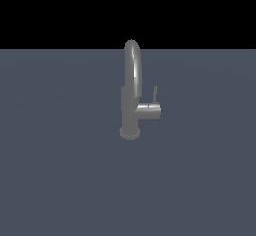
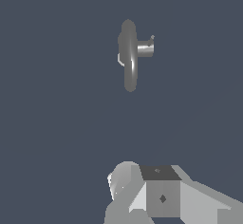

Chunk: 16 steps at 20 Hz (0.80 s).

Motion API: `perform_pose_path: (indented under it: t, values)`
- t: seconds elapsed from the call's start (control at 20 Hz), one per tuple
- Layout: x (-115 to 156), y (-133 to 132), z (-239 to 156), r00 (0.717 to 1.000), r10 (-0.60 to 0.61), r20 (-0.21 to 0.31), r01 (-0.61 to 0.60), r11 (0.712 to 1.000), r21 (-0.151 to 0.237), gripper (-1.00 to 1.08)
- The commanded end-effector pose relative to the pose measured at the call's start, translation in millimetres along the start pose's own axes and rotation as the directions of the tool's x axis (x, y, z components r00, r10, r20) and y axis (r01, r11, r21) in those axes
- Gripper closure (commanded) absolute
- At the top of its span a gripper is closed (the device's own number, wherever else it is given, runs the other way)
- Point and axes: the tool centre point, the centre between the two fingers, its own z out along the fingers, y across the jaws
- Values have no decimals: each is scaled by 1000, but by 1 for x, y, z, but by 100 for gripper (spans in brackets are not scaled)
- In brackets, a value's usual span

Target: Turn on the faucet by rotating a designated handle.

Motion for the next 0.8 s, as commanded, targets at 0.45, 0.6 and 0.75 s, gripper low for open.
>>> perform_pose_path:
  t: [0.45, 0.6, 0.75]
  values:
    - [11, 0, 1, 999, 26, 27, -27, 999, 25, 108]
    - [19, 0, 3, 998, 46, 49, -48, 998, 44, 108]
    - [30, 1, 5, 994, 71, 78, -77, 995, 68, 108]
